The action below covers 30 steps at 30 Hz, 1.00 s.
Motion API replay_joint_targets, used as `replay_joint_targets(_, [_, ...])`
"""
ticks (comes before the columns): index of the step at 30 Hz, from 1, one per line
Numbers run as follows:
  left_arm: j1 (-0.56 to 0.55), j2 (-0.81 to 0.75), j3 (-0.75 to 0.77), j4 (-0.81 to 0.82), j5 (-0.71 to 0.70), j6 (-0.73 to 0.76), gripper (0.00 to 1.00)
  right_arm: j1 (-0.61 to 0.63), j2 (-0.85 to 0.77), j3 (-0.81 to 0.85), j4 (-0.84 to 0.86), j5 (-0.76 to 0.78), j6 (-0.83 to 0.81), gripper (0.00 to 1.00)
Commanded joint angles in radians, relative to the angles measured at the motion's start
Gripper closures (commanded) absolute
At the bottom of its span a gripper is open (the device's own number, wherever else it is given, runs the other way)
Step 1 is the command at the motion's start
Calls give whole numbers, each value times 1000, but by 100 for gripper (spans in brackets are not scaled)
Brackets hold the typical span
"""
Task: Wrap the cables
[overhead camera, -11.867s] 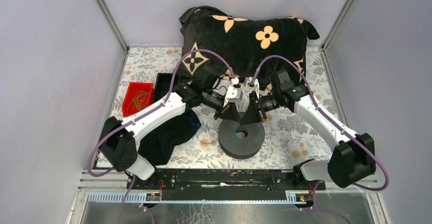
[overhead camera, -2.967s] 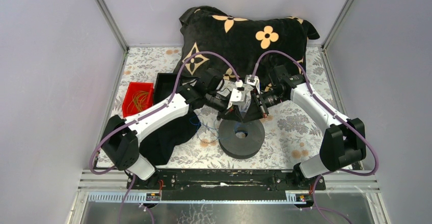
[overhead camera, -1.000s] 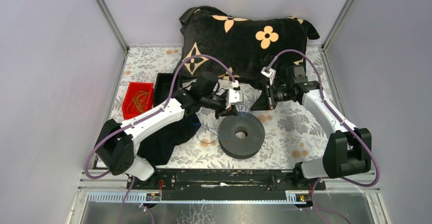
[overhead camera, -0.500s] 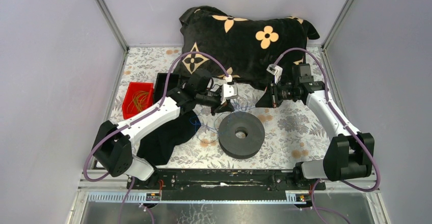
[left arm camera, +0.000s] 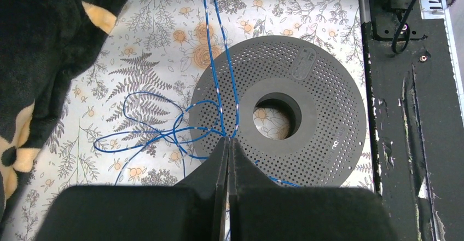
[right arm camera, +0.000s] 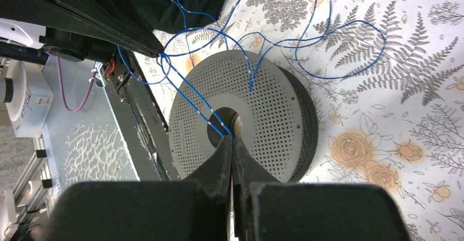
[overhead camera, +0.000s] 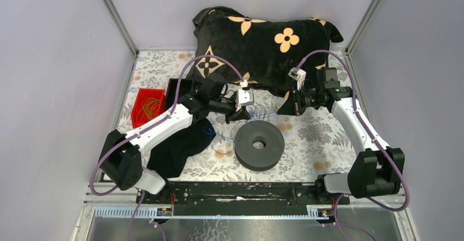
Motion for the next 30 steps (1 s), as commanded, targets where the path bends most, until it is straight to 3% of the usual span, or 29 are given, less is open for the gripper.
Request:
replay_joint_targets(1, [20,-21,-20,6,15,1,100,-41,-13,50,-29,38,-55,100])
replay_joint_targets(30, [29,-27,-20,6,20,6,100,-90,-60,63,-43,100,-54,100])
